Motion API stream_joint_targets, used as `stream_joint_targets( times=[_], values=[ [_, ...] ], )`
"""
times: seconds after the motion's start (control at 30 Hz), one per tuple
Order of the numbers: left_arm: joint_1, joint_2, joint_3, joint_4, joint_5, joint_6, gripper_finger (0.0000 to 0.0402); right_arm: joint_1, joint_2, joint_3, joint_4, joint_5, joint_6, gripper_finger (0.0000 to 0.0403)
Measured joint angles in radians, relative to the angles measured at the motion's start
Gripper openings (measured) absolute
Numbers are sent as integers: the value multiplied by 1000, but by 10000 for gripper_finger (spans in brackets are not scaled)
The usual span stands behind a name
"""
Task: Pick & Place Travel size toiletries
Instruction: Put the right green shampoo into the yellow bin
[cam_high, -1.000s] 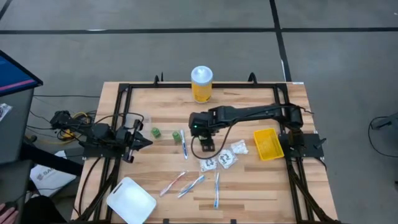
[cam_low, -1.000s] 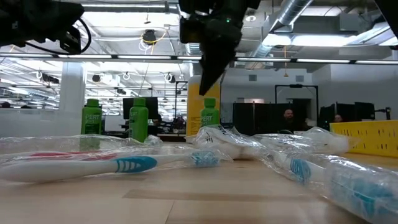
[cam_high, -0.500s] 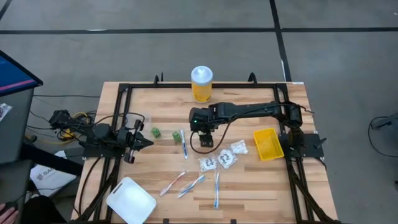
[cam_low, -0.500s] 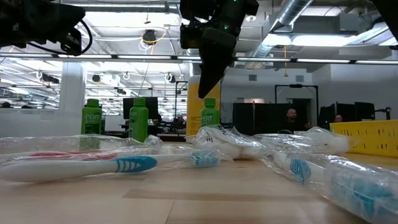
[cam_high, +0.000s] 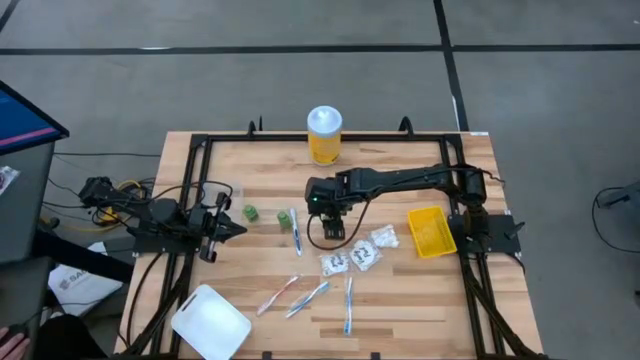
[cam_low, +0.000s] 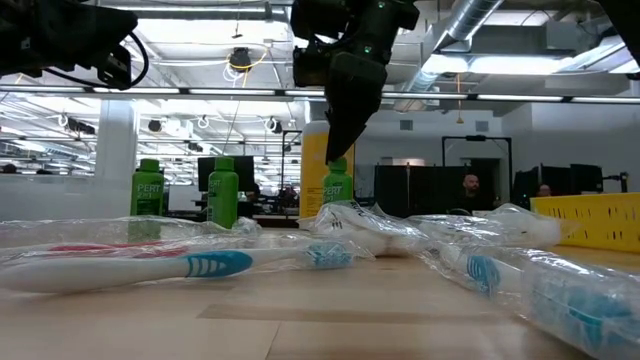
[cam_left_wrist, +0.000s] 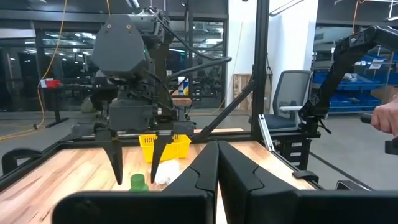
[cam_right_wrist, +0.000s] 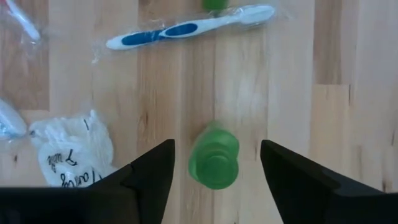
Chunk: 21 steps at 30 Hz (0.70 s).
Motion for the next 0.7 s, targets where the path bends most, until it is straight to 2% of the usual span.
stream_joint_targets(
  times=[0.4,0.5,0.7],
  values=[
    [0,0,0,6,0,-3,0,3,0,0,-3,-5,-24,151],
    [0,0,0,7,0,-3,0,2,0,0,-7,-7,-24,151],
    [0,0,0,8,0,-3,0,2,0,0,-6,-8,-23,177]
  ],
)
